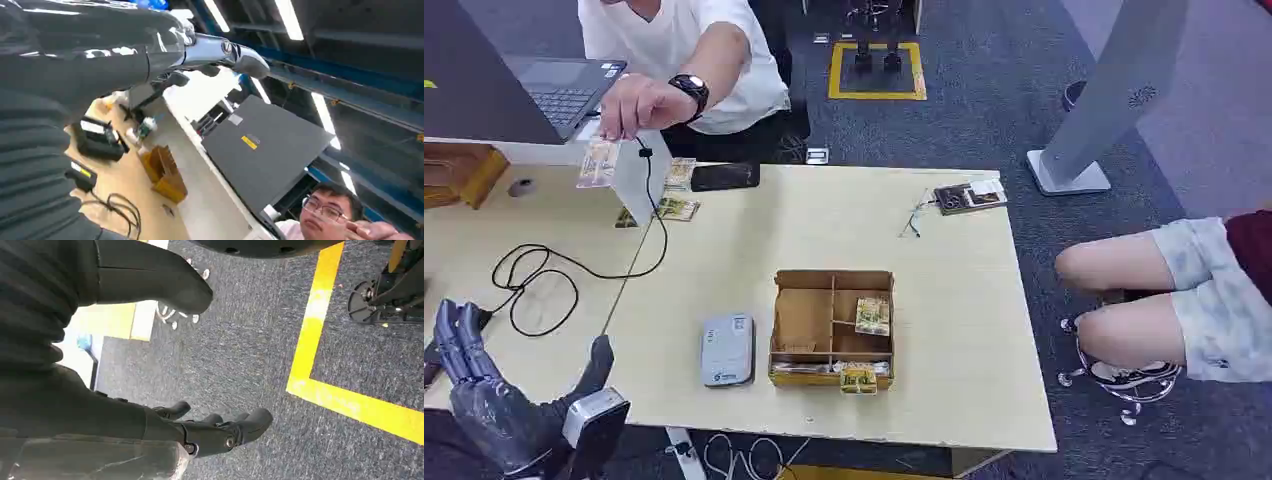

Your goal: Pass the card to the sensor for recognition and then transmit it.

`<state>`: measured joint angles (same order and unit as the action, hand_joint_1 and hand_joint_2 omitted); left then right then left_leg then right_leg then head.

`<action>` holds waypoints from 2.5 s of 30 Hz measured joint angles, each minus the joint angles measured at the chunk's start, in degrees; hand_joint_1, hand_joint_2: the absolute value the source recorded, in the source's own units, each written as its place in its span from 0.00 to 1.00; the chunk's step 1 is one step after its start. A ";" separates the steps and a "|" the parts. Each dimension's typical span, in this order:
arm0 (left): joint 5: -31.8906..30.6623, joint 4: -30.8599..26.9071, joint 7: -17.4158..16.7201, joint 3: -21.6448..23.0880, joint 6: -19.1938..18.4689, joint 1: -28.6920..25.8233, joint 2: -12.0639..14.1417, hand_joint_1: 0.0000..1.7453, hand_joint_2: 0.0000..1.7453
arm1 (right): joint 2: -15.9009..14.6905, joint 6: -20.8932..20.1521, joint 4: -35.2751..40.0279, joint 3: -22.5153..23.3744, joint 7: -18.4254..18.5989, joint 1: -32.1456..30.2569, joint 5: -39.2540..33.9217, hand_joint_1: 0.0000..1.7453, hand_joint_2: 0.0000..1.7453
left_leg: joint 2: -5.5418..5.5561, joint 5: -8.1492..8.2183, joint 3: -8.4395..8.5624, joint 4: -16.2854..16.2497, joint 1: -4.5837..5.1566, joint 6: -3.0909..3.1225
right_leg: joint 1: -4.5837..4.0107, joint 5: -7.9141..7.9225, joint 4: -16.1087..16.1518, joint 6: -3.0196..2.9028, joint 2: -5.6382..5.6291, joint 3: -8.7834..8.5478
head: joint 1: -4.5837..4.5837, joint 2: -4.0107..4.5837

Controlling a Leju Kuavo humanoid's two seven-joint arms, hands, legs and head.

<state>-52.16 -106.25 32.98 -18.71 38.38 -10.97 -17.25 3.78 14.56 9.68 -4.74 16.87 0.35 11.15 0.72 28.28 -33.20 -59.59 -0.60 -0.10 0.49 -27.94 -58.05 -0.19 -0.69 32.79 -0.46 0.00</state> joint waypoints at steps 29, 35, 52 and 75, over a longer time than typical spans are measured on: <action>-36.69 3.08 -22.89 0.66 0.02 8.39 1.88 0.00 1.00 | -0.70 -0.98 -0.28 -3.89 -0.59 1.19 2.99 0.00 1.00 | -0.03 -0.02 0.02 -0.02 0.01 0.02 | 0.00 0.01 0.00 0.00 -0.07 0.00 | 0.00 0.00; -36.69 7.06 -31.23 5.00 0.04 10.30 3.76 0.00 1.00 | -0.70 -0.96 -0.28 -4.00 -0.57 1.21 3.78 0.00 1.00 | -0.03 -0.04 0.02 -0.02 0.00 0.00 | 0.00 0.02 0.00 -0.01 -0.08 0.00 | -0.02 0.00; -35.66 10.05 -32.15 12.22 0.04 11.12 5.84 1.00 1.00 | -0.70 -0.74 -0.28 -4.44 -0.33 1.22 3.96 0.00 1.00 | -0.04 -0.04 0.01 -0.02 0.01 0.00 | 0.00 0.02 0.00 -0.01 -0.09 0.01 | -0.02 0.00; -18.43 12.33 -9.97 3.50 0.04 11.48 1.51 1.00 1.00 | -0.70 -0.24 -0.28 -4.48 0.50 1.22 4.00 0.00 1.00 | -0.04 -0.04 0.01 -0.02 0.00 0.00 | 0.00 0.02 -0.01 -0.01 -0.09 0.03 | -0.04 0.00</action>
<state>-70.58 -93.92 23.02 -15.21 38.42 0.51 -15.74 3.08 14.32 9.40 -9.22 17.38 1.58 15.15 0.68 28.24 -33.19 -59.60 -0.60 -0.10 0.49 -27.92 -58.05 -0.20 -0.78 32.82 -0.50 0.00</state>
